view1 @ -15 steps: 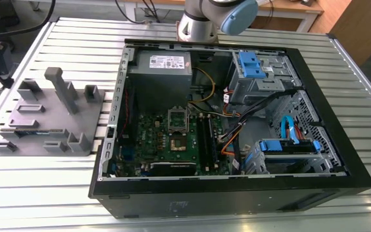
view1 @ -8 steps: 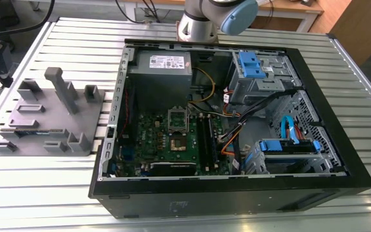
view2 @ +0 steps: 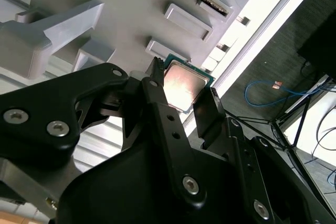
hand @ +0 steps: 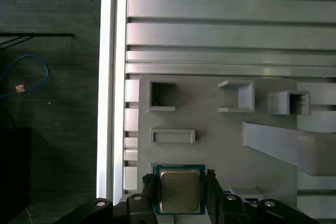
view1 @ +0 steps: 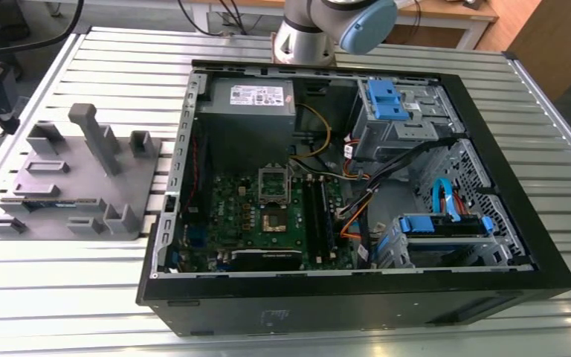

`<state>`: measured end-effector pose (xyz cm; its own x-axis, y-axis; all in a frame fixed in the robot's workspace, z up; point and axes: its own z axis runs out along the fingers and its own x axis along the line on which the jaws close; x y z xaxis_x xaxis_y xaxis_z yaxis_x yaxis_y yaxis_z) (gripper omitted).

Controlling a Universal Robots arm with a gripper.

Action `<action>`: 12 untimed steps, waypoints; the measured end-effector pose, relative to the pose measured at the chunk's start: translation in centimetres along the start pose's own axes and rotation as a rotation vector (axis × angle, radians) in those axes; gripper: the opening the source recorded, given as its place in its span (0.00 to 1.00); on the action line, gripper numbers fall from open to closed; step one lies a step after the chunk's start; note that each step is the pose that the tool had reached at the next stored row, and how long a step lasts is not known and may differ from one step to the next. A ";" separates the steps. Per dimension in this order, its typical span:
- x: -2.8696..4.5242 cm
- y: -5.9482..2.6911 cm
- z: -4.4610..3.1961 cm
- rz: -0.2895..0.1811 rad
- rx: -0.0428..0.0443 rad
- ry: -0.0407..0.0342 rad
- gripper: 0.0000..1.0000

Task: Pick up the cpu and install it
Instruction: 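Pick up the cpu and move it towards the insertion slot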

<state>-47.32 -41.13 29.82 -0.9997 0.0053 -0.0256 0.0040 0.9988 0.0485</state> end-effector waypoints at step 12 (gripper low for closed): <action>-0.05 0.10 -2.04 0.000 -0.0002 -0.0004 0.47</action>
<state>-47.32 -41.13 31.87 -0.9996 0.0053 -0.0260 0.0041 0.9988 0.0487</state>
